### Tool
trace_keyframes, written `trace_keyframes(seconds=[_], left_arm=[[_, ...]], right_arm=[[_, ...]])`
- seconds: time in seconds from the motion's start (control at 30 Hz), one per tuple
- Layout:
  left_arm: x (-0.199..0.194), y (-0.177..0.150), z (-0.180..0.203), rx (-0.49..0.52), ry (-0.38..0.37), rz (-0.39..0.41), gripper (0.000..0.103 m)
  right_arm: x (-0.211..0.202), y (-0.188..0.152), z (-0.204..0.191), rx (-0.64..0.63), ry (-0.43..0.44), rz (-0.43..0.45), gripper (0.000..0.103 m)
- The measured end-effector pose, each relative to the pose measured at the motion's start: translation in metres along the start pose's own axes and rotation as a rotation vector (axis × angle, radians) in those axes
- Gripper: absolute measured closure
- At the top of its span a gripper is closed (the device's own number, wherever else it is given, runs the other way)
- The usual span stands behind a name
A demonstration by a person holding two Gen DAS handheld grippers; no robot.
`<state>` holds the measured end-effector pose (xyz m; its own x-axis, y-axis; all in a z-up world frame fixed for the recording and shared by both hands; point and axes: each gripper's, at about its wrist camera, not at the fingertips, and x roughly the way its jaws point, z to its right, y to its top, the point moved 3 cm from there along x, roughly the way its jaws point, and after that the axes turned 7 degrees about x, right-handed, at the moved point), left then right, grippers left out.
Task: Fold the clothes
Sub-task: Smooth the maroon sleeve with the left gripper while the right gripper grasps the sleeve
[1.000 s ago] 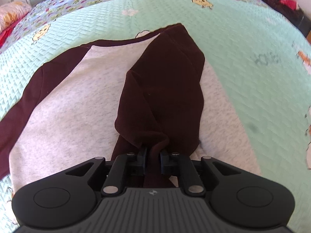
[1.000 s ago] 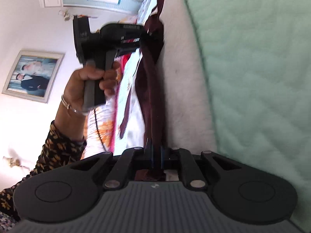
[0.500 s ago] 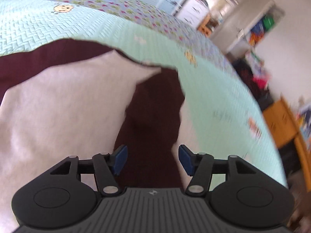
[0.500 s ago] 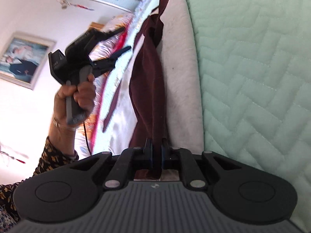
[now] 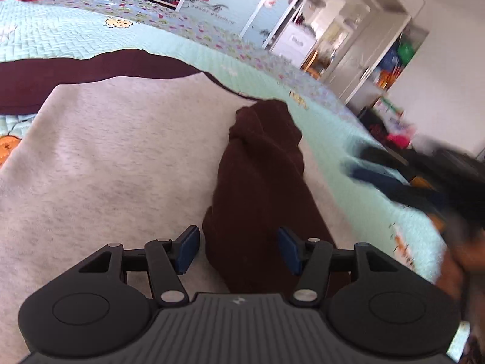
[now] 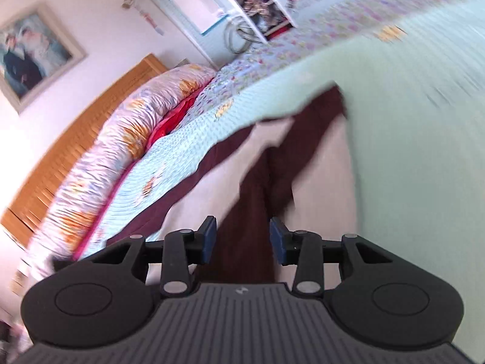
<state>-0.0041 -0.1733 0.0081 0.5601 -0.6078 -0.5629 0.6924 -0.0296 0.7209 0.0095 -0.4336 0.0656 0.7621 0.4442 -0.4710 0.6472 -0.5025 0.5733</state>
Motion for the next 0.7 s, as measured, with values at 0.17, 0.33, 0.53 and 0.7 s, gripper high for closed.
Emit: trace_keyframes(seconds=[0.17, 0.33, 0.53, 0.7], left_arm=[[0.005, 0.004, -0.011, -0.031, -0.061, 0.047, 0.048], [0.012, 0.002, -0.019, -0.058, -0.099, 0.045, 0.082], [0.013, -0.003, -0.017, -0.043, -0.08, 0.03, 0.088], [0.01, -0.005, -0.014, -0.065, -0.033, 0.023, 0.088]], right_arm=[[0.092, 0.059, 0.006, 0.038, -0.047, -0.072, 0.06], [0.144, 0.062, 0.011, 0.081, -0.083, -0.205, 0.06], [0.147, 0.051, -0.002, -0.017, -0.118, -0.19, 0.096], [0.16, 0.054, 0.004, -0.045, -0.165, -0.158, 0.097]])
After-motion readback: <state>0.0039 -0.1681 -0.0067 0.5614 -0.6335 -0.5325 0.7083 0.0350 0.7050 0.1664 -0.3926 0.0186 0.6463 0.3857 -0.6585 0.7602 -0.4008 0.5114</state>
